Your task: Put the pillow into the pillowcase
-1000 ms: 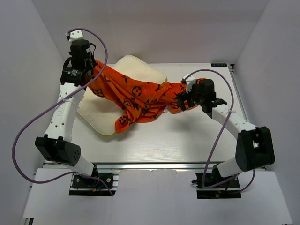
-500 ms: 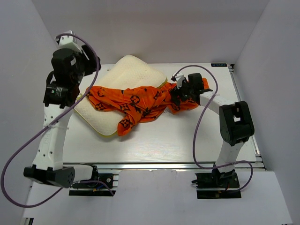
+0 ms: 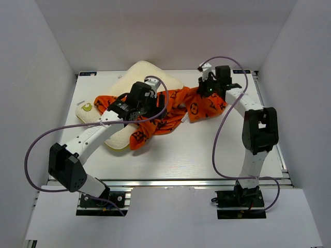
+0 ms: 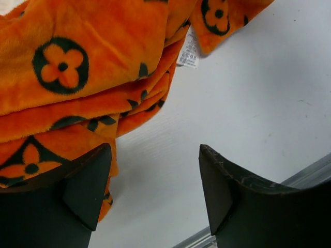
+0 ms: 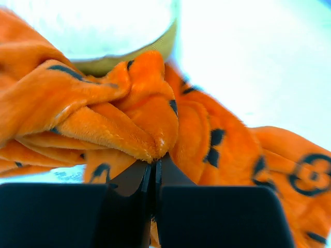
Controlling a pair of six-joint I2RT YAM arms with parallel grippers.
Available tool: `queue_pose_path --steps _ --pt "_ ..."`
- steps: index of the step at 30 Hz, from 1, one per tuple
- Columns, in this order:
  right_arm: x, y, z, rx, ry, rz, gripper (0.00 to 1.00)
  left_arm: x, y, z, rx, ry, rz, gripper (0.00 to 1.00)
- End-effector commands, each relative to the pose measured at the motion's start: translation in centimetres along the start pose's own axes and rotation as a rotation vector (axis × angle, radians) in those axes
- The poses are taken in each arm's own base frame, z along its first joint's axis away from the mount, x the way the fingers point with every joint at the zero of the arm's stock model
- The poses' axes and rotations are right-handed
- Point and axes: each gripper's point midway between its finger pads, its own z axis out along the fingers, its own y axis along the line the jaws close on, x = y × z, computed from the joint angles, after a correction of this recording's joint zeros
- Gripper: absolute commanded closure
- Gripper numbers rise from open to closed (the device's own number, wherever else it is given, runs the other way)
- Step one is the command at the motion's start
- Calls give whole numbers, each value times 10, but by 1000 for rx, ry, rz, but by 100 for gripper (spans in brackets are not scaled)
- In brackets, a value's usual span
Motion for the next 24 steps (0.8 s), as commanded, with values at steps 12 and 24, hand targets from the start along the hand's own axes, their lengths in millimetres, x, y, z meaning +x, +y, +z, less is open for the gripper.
queue_pose_path --steps 12,24 --pt "-159 1 -134 2 -376 71 100 -72 -14 82 21 -132 153 19" --pt "-162 23 -205 28 -441 62 100 -93 -7 129 -47 -153 150 49"
